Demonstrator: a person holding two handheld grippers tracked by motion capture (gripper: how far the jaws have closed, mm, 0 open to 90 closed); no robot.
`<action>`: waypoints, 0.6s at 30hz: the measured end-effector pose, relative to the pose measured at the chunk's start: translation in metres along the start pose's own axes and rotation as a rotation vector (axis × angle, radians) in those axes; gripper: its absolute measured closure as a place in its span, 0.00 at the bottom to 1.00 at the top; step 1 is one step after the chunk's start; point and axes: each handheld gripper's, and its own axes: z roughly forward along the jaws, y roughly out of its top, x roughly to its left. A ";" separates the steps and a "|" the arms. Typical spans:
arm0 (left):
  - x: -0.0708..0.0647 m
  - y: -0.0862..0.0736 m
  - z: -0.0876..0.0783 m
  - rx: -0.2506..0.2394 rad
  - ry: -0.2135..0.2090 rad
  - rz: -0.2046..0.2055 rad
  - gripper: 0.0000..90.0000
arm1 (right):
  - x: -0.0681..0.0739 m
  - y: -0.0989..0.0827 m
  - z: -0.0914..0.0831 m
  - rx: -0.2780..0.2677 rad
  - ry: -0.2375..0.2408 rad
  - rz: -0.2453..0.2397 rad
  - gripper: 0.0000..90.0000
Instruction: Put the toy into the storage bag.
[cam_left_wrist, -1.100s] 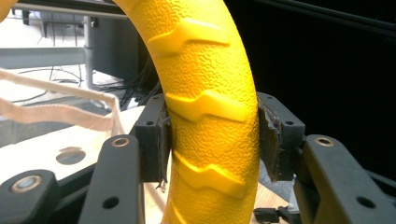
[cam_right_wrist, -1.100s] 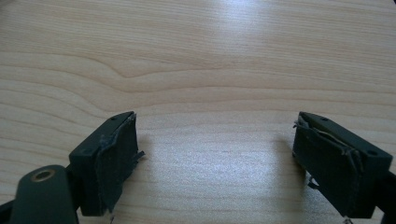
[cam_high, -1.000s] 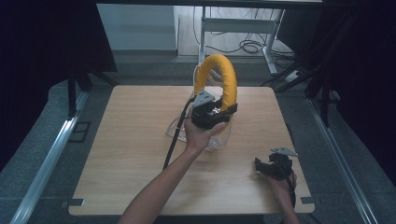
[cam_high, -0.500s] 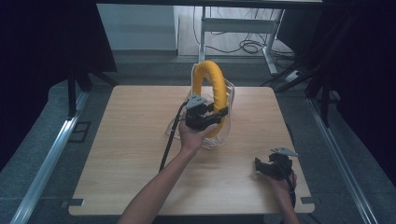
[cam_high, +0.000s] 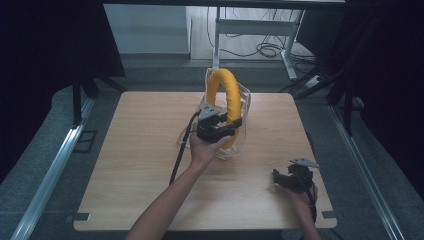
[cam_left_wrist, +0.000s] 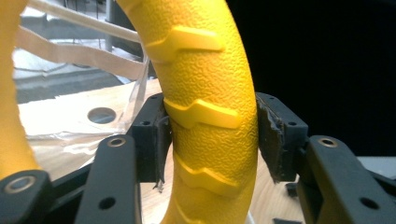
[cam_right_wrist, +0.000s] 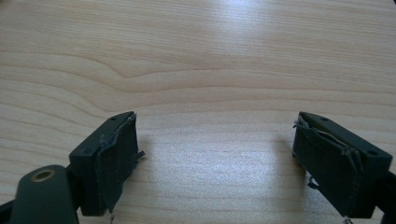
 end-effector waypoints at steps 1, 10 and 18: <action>0.000 0.000 0.000 0.000 0.000 0.000 0.51 | 0.000 0.000 0.000 0.000 0.000 0.000 0.16; 0.000 0.011 -0.027 -0.020 -0.017 0.010 0.35 | 0.000 0.000 0.000 0.000 0.002 0.001 0.16; 0.010 0.002 -0.054 -0.007 0.002 0.026 0.34 | 0.000 0.000 0.000 0.000 0.001 -0.001 0.16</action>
